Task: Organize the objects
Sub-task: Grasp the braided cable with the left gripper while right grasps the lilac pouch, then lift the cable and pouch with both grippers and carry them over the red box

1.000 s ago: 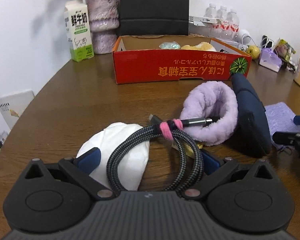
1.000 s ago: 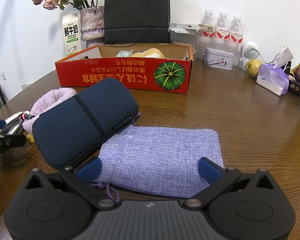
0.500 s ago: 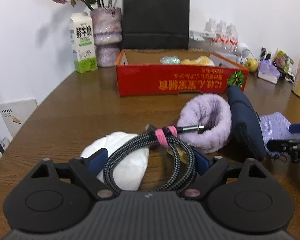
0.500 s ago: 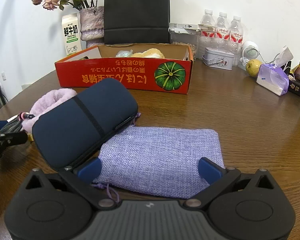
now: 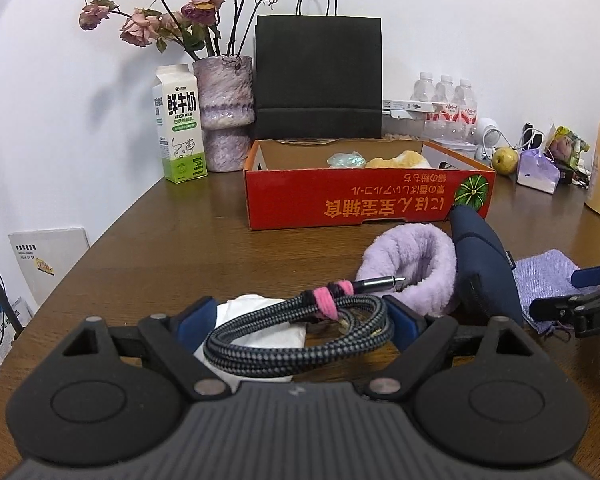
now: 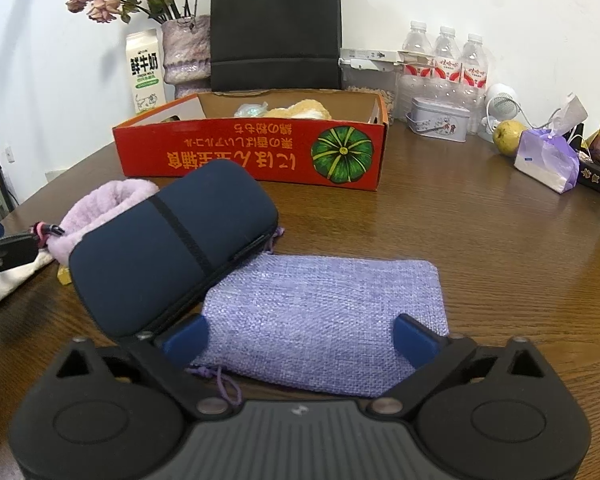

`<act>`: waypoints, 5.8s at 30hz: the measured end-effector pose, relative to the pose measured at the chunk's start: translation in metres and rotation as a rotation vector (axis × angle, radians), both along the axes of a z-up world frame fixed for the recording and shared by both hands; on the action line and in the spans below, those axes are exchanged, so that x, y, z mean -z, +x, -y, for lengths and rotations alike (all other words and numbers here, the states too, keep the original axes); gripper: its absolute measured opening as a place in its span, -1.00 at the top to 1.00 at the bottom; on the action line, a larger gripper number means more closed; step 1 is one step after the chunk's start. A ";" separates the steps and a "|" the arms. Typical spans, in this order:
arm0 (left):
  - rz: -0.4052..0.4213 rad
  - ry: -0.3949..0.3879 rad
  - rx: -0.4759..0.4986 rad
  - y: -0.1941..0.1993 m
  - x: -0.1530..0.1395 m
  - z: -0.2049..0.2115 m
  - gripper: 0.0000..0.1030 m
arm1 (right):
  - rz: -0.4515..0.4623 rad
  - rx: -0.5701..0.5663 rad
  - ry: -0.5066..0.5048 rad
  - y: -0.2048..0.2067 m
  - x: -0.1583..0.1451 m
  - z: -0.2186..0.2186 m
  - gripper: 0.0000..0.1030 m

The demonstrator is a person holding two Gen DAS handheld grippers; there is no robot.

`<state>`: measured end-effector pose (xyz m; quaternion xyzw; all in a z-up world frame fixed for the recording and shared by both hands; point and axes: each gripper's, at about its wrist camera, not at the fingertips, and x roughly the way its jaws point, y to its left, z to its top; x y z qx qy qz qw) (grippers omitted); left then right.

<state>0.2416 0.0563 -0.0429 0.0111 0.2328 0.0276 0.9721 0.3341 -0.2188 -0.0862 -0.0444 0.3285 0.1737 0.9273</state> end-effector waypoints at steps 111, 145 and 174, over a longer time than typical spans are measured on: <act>0.080 0.046 -0.074 0.005 -0.057 0.025 -0.71 | 0.476 0.022 0.111 -0.061 -0.044 0.013 0.94; 0.158 -0.078 -0.146 0.137 -0.116 0.042 -0.71 | 0.509 0.002 0.253 0.068 -0.105 -0.053 0.94; 0.063 -0.093 -0.192 0.260 -0.095 0.010 -0.72 | 0.405 -0.033 0.225 0.189 -0.092 -0.089 0.94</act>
